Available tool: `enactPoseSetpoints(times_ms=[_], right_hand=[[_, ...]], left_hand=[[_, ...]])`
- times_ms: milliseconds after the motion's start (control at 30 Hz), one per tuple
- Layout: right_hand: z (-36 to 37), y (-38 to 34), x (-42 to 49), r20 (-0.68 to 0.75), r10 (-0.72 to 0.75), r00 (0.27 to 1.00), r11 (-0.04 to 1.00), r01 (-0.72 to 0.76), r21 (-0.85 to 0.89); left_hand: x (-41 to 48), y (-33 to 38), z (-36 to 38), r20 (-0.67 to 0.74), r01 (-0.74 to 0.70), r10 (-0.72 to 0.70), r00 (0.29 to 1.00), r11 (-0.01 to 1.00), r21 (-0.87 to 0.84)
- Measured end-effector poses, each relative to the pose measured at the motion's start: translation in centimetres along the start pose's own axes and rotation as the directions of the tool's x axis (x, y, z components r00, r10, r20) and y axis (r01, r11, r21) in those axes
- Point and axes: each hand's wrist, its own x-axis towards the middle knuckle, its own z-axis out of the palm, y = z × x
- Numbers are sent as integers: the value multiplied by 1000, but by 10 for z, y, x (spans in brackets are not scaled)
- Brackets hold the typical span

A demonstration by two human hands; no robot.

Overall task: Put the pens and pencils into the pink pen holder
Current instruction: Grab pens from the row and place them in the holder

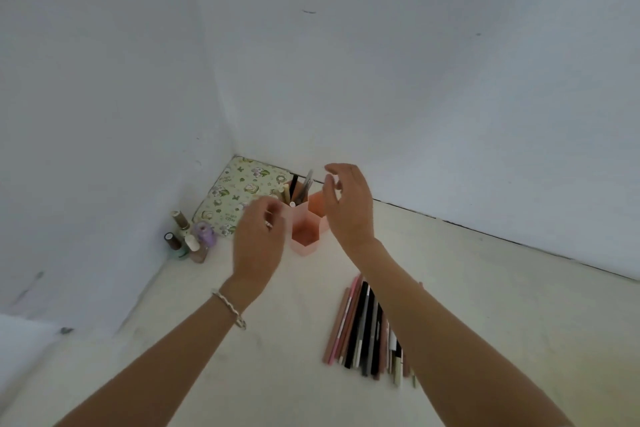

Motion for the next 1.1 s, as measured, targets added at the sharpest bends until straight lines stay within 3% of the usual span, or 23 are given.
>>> enactPoseSetpoints(times_ms=[67, 133, 233, 333, 633, 700, 767, 867, 1100], right_hand=[[-16, 7, -4, -46, 81, 996, 997, -80, 18], [-35, 18, -12, -61, 144, 988, 990, -144, 0], [-64, 36, -28, -59, 252, 966, 967, -253, -21], [-91, 56, -48, -64, 333, 941, 942, -335, -29], [-132, 95, -84, -74, 493, 867, 865, -497, -62], [-135, 108, -91, -43, 607, 793, 785, -607, -125], [-135, 124, -104, 78, 729, 680, 672, -691, -266], [-121, 139, -127, 207, 801, 562, 592, -688, -421], [-100, 144, -139, 180, 826, 534, 558, -730, -395]], left_hand=[[-24, 2, 23, 257, 34, -64, 964, 992, 118], [-46, 2, 49, 467, 91, -222, 856, 954, 286], [-67, -2, 81, 564, 69, -370, 738, 873, 483], [-83, 0, 98, 591, 2, -400, 701, 829, 559], [-86, 1, 108, 521, 105, -424, 741, 839, 534], [-75, 8, 103, 433, 193, -392, 812, 880, 434], [-64, 18, 97, 360, 235, -333, 872, 928, 290], [-56, 34, 91, 337, 221, -264, 904, 962, 161], [-60, 44, 94, 294, 216, -215, 931, 976, 27]])
